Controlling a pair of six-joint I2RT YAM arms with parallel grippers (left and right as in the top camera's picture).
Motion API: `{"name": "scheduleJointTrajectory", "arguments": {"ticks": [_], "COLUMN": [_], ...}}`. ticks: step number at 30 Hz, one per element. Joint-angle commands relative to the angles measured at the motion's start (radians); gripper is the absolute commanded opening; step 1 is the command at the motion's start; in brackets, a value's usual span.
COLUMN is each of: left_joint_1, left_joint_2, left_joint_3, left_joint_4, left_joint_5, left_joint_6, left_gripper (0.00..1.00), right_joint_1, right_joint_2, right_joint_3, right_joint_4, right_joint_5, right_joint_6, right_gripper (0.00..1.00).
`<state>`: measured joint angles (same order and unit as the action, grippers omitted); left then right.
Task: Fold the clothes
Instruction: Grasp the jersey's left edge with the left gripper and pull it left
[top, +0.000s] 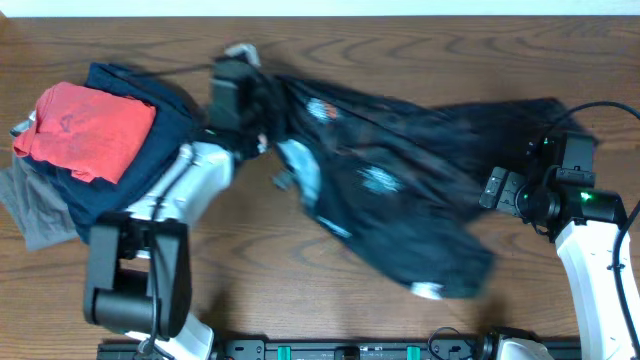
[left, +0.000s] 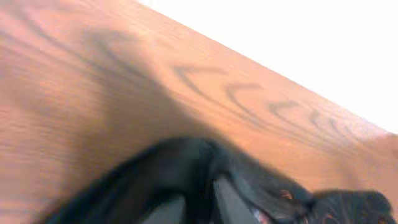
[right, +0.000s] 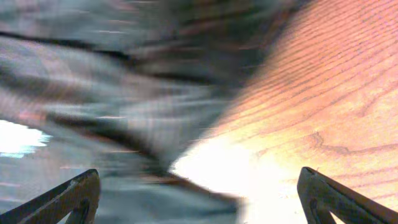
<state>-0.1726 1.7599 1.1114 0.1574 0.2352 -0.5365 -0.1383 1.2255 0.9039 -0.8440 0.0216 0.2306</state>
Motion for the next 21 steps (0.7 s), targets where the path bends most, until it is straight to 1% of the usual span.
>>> {"name": "scheduleJointTrajectory", "arguments": {"ticks": [1, 3, 4, 8, 11, 14, 17, 19, 21], "left_joint_1": [0.051, 0.062, 0.063, 0.044, 0.024, 0.008, -0.021, -0.063, -0.116], "left_joint_2": [-0.01, -0.01, -0.01, -0.01, -0.01, -0.01, -0.01, -0.01, -0.01], "left_joint_3": [0.048, 0.05, 0.049, 0.048, 0.047, 0.047, 0.039, 0.019, -0.013], "left_joint_4": [-0.101, -0.213, -0.306, -0.695, -0.934, -1.075, -1.149, -1.144, -1.099], "left_joint_5": [0.123, 0.21, 0.247, 0.259, 0.26, 0.259, 0.259, 0.258, 0.251], "left_joint_6": [0.047, 0.047, 0.047, 0.047, 0.046, 0.046, 0.011, -0.011, -0.043], "left_gripper": [0.98, 0.98, 0.98, 0.98, 0.98, 0.98, 0.98, 0.98, 0.98], "right_joint_1": [-0.01, -0.01, -0.01, -0.01, -0.01, -0.01, -0.01, -0.01, -0.01], "right_joint_2": [-0.01, -0.01, -0.01, -0.01, -0.01, -0.01, -0.01, -0.01, -0.01], "right_joint_3": [0.008, 0.008, 0.008, 0.008, 0.008, 0.008, 0.008, 0.008, 0.007], "right_joint_4": [0.001, 0.002, 0.001, -0.002, -0.002, -0.002, -0.003, -0.005, -0.006], "right_joint_5": [-0.003, -0.003, -0.003, -0.003, -0.003, -0.003, -0.003, -0.003, -0.003], "right_joint_6": [0.012, 0.012, 0.012, 0.012, 0.012, 0.012, 0.012, 0.012, 0.012], "right_gripper": [0.99, 0.99, 0.99, 0.99, 0.99, 0.99, 0.99, 0.99, 0.99]}}
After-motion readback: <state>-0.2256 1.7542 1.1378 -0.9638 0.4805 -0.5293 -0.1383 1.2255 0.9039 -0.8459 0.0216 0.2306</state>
